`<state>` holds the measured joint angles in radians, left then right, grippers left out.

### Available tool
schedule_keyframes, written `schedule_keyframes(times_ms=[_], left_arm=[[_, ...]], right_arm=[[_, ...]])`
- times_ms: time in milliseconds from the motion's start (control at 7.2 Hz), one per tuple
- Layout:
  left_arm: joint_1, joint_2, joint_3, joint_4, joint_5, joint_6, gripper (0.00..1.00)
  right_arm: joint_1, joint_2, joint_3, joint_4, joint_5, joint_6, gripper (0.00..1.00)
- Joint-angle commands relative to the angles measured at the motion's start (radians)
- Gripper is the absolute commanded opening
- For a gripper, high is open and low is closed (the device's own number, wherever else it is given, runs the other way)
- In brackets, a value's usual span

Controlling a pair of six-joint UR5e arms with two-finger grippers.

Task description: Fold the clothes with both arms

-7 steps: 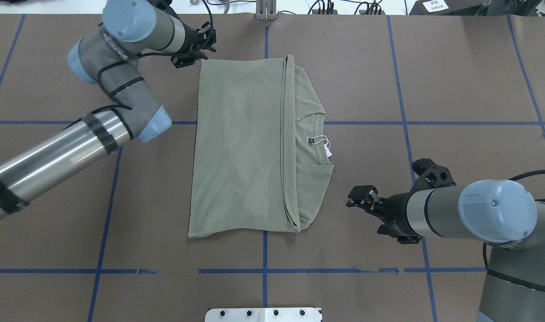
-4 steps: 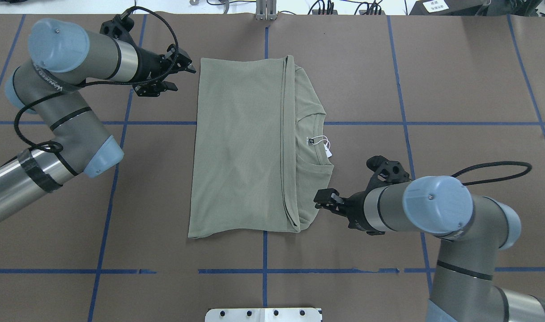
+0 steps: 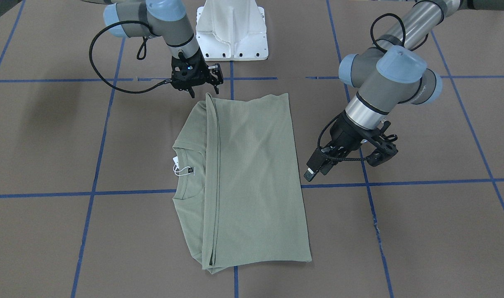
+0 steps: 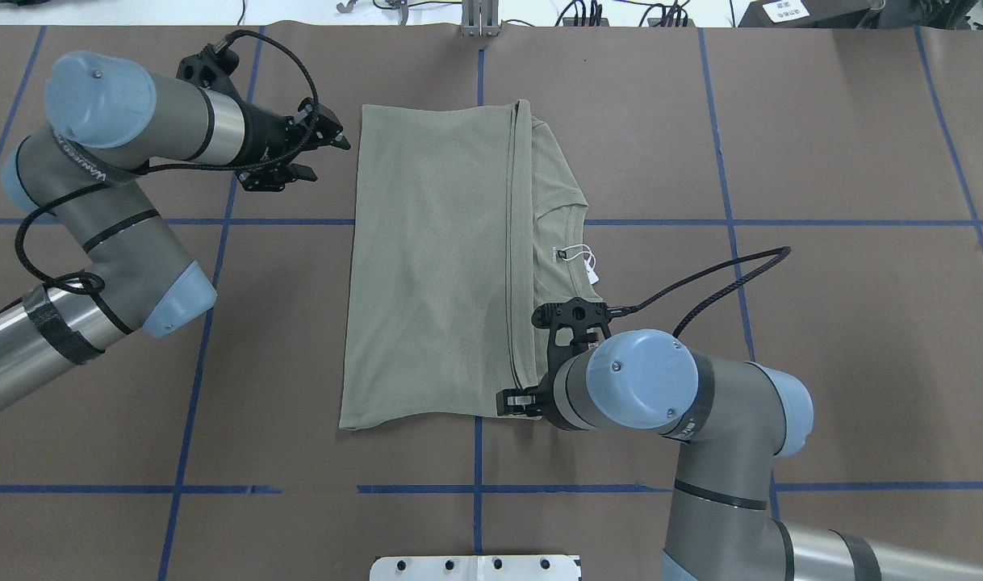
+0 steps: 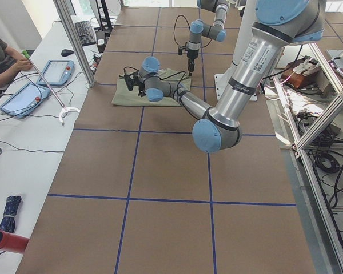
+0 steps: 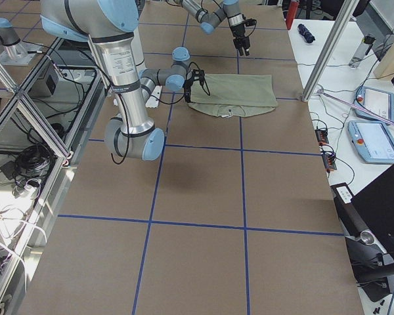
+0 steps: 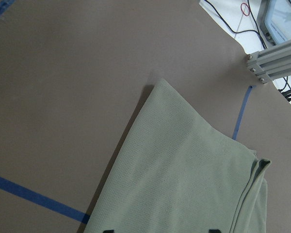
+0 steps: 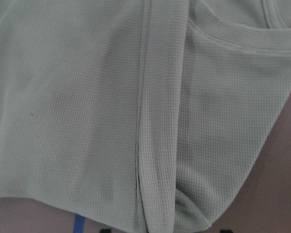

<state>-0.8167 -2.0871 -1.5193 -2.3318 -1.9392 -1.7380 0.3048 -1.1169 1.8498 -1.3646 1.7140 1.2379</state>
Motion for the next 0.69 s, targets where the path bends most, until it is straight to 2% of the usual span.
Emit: schedule_keyframes(times_ms=[0, 139, 278, 555], left_arm=[[0.007, 0.001, 0.001, 0.0, 0.002, 0.0, 0.71], [0.007, 0.001, 0.002, 0.0, 0.002, 0.0, 0.71], [0.007, 0.001, 0.002, 0.0, 0.002, 0.0, 0.71], [0.008, 0.008, 0.005, -0.001, 0.003, -0.002, 0.71]], right_arm=[[-0.012, 0.011, -0.017, -0.008, -0.025, -0.164, 0.38], [-0.012, 0.014, -0.021, -0.008, -0.027, -0.167, 0.07], [-0.012, 0.015, -0.027, -0.007, -0.025, -0.172, 0.0], [0.02, 0.017, -0.021, -0.008, -0.01, -0.231, 0.0]])
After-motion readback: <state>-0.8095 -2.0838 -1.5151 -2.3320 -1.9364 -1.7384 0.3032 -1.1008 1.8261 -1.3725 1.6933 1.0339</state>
